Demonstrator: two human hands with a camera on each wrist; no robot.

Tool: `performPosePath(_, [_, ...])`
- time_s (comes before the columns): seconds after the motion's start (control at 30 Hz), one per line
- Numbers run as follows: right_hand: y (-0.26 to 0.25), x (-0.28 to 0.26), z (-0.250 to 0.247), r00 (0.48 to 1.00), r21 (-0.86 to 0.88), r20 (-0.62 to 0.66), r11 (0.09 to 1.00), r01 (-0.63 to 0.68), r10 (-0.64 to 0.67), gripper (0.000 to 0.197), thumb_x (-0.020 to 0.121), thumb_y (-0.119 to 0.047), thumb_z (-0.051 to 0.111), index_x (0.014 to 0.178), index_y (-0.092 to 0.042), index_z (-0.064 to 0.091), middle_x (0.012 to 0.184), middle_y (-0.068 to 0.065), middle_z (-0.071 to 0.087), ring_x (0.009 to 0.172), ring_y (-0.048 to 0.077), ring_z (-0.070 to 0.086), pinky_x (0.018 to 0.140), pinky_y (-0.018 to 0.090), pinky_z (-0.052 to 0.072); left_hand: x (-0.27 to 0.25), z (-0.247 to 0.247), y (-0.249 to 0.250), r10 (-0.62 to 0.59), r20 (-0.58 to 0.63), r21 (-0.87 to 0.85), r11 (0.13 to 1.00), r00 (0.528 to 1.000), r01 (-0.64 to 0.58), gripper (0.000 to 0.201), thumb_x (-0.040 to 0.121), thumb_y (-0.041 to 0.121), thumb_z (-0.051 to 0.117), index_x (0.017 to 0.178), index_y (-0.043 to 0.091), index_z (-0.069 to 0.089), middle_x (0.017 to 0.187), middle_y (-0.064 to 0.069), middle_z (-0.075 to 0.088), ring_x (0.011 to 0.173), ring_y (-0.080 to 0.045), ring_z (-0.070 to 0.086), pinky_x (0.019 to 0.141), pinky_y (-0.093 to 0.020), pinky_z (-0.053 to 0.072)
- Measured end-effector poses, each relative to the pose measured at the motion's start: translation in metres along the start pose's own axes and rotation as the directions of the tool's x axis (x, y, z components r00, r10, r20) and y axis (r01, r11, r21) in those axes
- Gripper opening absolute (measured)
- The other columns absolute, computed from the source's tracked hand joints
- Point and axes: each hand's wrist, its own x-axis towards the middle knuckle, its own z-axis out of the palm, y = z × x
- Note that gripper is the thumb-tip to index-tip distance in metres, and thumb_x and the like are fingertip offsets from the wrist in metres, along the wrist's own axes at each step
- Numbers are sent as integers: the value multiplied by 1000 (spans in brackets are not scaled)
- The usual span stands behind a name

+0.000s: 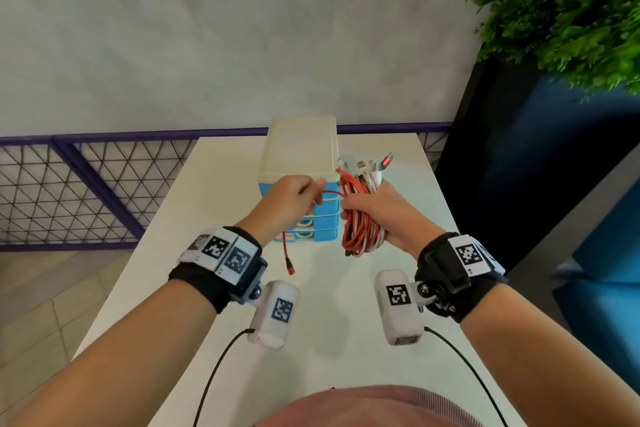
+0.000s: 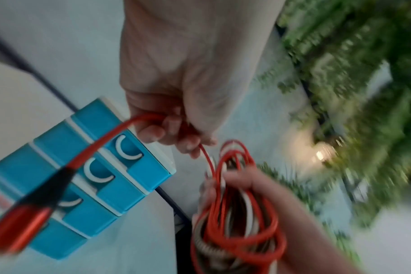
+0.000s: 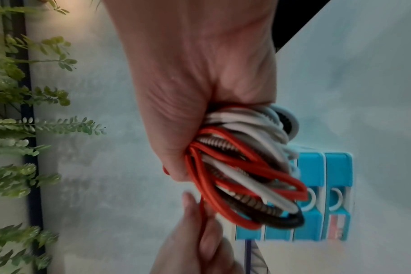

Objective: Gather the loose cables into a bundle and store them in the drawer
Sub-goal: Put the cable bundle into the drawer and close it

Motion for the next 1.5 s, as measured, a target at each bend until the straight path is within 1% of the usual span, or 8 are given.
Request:
performPosePath(0.23, [3,14,-17,992,-19,-109,998,62,-64,11,87,-12,67,91,-14,57,79,7,64,72,17,67,73,35,59,-4,-15,-2,-232,474,-698,489,849,523,23,100,21,42,87,14,58,60,5,53,49,-7,51,52,-19,50])
performPosePath(0.47, [2,12,11,996,250,56,967,54,-70,39,83,-51,61,94,-13,57,73,1,63,69,15,65,69,30,56,-3,-1,30,-206,480,-651,568,853,504,17,86,26,66,80,10,67,65,3,67,54,-4,61,51,-16,54])
performPosePath(0.7, [3,4,9,974,556,212,810,-187,79,41,83,-43,64,101,-6,64,86,11,62,73,22,62,71,33,52,-5,3,29,-212,463,-744,435,861,507,15,88,17,64,81,4,65,64,-2,66,53,-7,64,56,-17,57])
performPosePath(0.93, [0,5,11,986,263,152,960,-101,62,8,89,-10,65,88,-2,66,60,7,64,51,17,64,55,28,55,-15,19,19,-190,246,-633,711,951,306,12,92,4,56,100,3,66,72,-4,70,64,-9,68,66,-19,57])
performPosePath(1.07, [-6,12,5,989,148,108,982,-118,103,4,87,-7,65,89,-4,63,75,12,69,66,24,69,68,36,59,-21,4,9,-110,290,-566,781,951,263,21,96,7,50,109,8,66,97,-5,74,87,-12,71,81,-23,57])
performPosePath(1.2, [-19,17,-1,963,22,173,977,-213,206,6,88,-2,60,94,-2,61,74,11,69,63,21,69,63,32,59,-23,-21,-1,174,-18,57,983,985,-173,27,89,9,59,112,23,60,108,7,67,98,-8,64,89,-30,51])
performPosePath(1.37, [-39,12,16,867,-337,387,923,-185,315,6,87,2,58,91,2,62,73,12,67,60,16,67,60,26,58,-17,-26,-10,582,332,751,313,742,-581,94,74,32,74,149,17,21,159,-2,17,147,-21,15,118,-44,19])
performPosePath(1.5, [-43,8,26,804,-457,461,877,-146,375,5,90,-4,59,92,-1,63,77,9,67,66,14,67,67,26,57,-1,-24,-11,686,409,681,210,602,-702,80,77,43,69,142,11,34,139,-4,49,136,-23,39,118,-44,13])
